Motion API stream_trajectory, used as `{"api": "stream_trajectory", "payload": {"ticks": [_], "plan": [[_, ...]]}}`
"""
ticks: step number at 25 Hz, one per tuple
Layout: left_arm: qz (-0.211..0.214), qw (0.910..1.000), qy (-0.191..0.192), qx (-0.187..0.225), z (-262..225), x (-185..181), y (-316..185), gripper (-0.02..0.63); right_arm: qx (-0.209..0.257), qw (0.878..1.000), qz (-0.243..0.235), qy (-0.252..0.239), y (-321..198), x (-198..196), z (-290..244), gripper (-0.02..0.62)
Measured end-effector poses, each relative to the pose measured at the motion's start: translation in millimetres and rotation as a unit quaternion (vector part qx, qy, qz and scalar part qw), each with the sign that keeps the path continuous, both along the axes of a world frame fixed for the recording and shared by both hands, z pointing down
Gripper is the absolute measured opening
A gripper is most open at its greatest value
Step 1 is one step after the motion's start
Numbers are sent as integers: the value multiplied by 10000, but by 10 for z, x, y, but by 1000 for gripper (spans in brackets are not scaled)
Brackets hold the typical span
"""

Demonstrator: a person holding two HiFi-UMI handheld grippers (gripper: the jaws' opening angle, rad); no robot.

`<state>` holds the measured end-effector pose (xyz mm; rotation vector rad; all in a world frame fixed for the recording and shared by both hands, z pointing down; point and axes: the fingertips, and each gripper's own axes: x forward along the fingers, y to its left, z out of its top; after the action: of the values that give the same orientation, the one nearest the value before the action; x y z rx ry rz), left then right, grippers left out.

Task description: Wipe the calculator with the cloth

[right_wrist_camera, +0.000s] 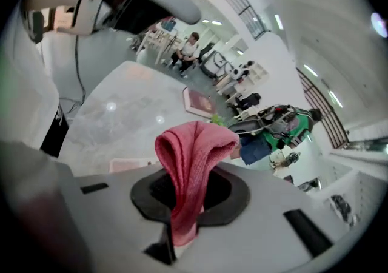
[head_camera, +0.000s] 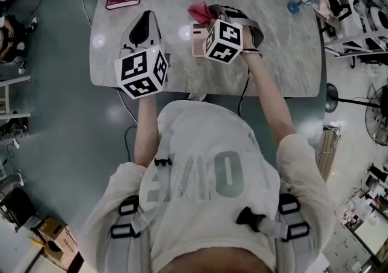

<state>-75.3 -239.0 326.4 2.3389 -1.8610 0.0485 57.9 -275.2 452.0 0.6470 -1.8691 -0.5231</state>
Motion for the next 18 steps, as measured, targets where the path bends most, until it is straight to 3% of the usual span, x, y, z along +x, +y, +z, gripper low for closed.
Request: {"api": "stream_trajectory", "payload": {"ticks": [4, 6, 10, 13, 18], "plan": [[181, 9977, -393, 526, -357, 233, 70, 21, 509, 9864, 716, -1389, 11, 229, -722, 55], [271, 9954, -536, 753, -508, 341, 91, 21, 832, 9672, 1121, -2122, 80, 398, -1021, 55], [436, 9916, -640, 1038, -691, 515, 121, 21, 1288, 9173, 1831, -3293, 299, 767, -1370, 55], [509, 9916, -561, 1047, -725, 596, 137, 21, 1391, 8892, 2044, -3850, 502, 962, -1479, 55], [563, 9906, -593, 1092, -763, 681, 128, 21, 1505, 8550, 2446, -4318, 728, 1267, -1485, 55]]}}
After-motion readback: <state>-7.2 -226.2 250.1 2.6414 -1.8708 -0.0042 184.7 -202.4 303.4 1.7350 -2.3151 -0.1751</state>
